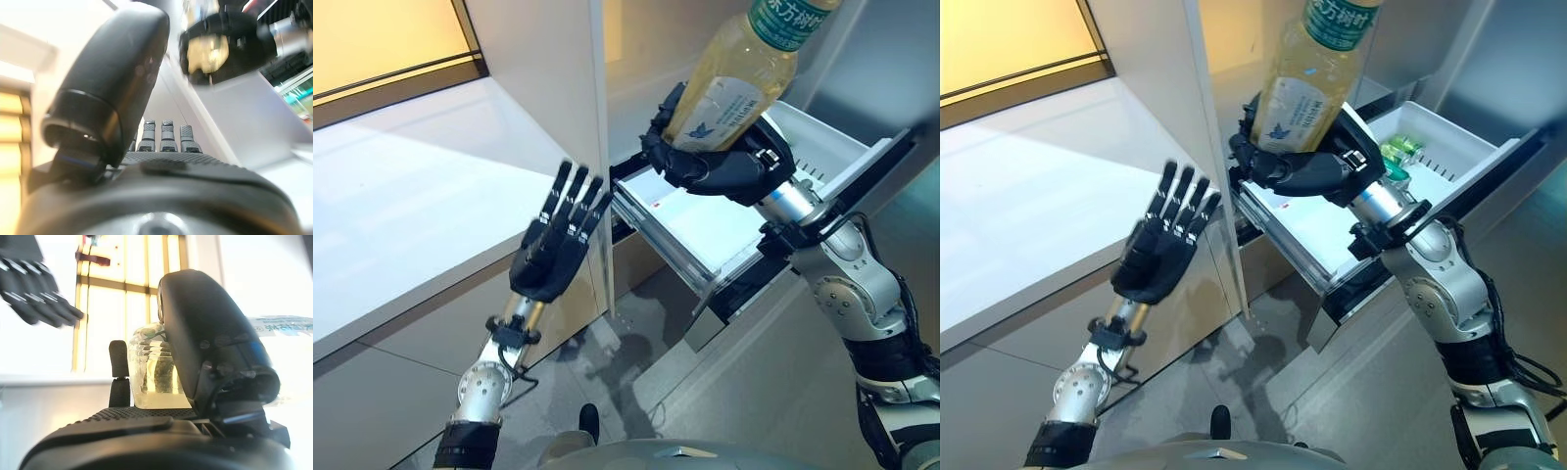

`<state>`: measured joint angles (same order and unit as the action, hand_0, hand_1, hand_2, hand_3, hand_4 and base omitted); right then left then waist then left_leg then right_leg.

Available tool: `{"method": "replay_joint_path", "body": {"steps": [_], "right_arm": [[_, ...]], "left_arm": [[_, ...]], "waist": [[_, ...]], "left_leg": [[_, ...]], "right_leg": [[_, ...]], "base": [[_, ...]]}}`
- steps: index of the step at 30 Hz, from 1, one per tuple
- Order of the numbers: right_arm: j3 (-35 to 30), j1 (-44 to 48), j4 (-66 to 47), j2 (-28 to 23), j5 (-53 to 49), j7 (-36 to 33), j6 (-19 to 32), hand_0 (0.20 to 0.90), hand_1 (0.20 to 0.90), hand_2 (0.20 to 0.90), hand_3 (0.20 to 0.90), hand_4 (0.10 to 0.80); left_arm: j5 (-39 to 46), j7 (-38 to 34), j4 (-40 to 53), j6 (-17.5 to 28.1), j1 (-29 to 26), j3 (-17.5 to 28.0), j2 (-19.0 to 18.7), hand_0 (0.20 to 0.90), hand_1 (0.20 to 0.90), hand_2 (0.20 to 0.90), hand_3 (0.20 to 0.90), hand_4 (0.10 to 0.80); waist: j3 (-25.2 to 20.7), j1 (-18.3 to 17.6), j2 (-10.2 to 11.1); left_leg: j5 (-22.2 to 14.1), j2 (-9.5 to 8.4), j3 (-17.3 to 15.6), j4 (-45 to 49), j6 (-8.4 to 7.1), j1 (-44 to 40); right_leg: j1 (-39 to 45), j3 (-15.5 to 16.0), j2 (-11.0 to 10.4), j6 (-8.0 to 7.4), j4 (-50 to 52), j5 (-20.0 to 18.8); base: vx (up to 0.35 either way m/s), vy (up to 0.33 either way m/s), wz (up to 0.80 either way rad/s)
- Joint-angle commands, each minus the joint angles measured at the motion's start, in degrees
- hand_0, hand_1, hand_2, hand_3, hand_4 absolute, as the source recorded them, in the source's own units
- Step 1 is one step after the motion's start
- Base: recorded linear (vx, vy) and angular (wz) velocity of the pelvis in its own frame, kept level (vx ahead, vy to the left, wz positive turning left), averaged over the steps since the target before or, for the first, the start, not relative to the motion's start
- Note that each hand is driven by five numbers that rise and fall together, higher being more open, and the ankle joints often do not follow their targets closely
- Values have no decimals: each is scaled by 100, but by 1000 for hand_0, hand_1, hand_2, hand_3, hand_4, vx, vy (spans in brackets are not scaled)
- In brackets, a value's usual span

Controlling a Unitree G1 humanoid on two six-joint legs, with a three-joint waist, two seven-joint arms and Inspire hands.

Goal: Put drinks into fridge and close the fridge

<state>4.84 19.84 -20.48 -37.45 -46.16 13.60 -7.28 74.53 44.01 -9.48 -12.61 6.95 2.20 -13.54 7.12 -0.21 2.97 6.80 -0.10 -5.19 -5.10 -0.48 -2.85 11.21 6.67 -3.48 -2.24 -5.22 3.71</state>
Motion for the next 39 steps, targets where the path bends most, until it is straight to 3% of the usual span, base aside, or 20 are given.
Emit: {"method": "replay_joint_path", "body": {"steps": [1,6,8,9,10,13,19,27,32,39], "right_arm": [[-1025,328,-300,-131,-522,78,846,300,300,300,200,100],[-1293,-19,-86,-380,-196,189,998,300,300,300,200,100],[-1398,-114,20,-515,219,294,1107,300,300,300,200,100],[-1408,-117,22,-521,219,299,1102,300,300,300,200,100],[-1480,-134,47,-581,396,258,1024,300,300,300,200,100],[-1590,-168,190,-751,833,102,963,300,300,300,200,100],[-1784,-356,880,-1190,1972,-168,877,300,300,300,200,100],[-1483,38,1838,-1918,2316,-186,741,300,300,300,200,100],[-778,923,2704,-2377,2385,15,538,300,300,300,200,100],[394,2273,3846,-2680,2543,163,333,300,300,300,200,100]], "left_arm": [[-870,764,-367,283,70,-362,-151,900,900,900,900,800],[-1715,-176,-1017,1011,166,-635,-325,900,900,900,900,800],[-2215,-1518,-1324,1749,74,-598,-379,900,900,900,900,800],[-2296,-1600,-1333,1823,62,-594,-379,900,900,900,900,800],[-3106,-2459,-1496,2304,-38,-547,-478,900,900,900,900,800],[-4257,-3337,-1805,2627,-184,-528,-572,900,900,900,900,800],[-5526,-4077,-2773,2671,-95,-633,-533,900,900,900,900,800],[-5983,-4117,-3951,2444,60,-731,-476,900,900,900,900,800],[-6092,-4169,-4629,2334,153,-812,-555,900,900,900,900,800],[-6162,-4065,-4749,2281,315,-806,-799,900,900,900,900,800]], "waist": [[-596,-61,-27],[-564,-195,-38],[-553,-244,-22],[-551,-242,-21],[-545,-255,5],[-523,-254,54],[-494,-266,129],[-437,-191,278],[-410,-34,395],[-270,277,593]], "left_leg": [[-1100,-154,177,10,68,-493],[-1085,-132,55,10,64,-490],[-1068,-122,1,10,65,-464],[-1068,-122,-3,10,65,-463],[-1055,-113,-29,10,56,-455],[-1038,-101,-50,10,48,-439],[-1014,-56,-131,10,19,-405],[-1017,-50,-170,10,24,-404],[-1004,-48,-120,10,23,-374],[-978,-8,-27,10,26,-281]], "right_leg": [[-471,58,94,-206,35,-449],[-514,-15,120,-239,37,-482],[-549,-54,146,-251,29,-500],[-550,-56,146,-251,30,-500],[-559,-61,159,-247,26,-506],[-575,-71,190,-235,22,-514],[-630,-79,226,-248,22,-538],[-654,-117,269,-270,22,-554],[-678,-140,298,-292,22,-563],[-714,-79,357,-297,22,-564]], "base": [[18,7,-7],[10,0,-12],[11,-18,-7],[22,-26,-13],[26,-33,-21],[22,-37,-18],[15,-24,0],[50,-51,-1],[89,-58,-1],[69,-98,0]]}}
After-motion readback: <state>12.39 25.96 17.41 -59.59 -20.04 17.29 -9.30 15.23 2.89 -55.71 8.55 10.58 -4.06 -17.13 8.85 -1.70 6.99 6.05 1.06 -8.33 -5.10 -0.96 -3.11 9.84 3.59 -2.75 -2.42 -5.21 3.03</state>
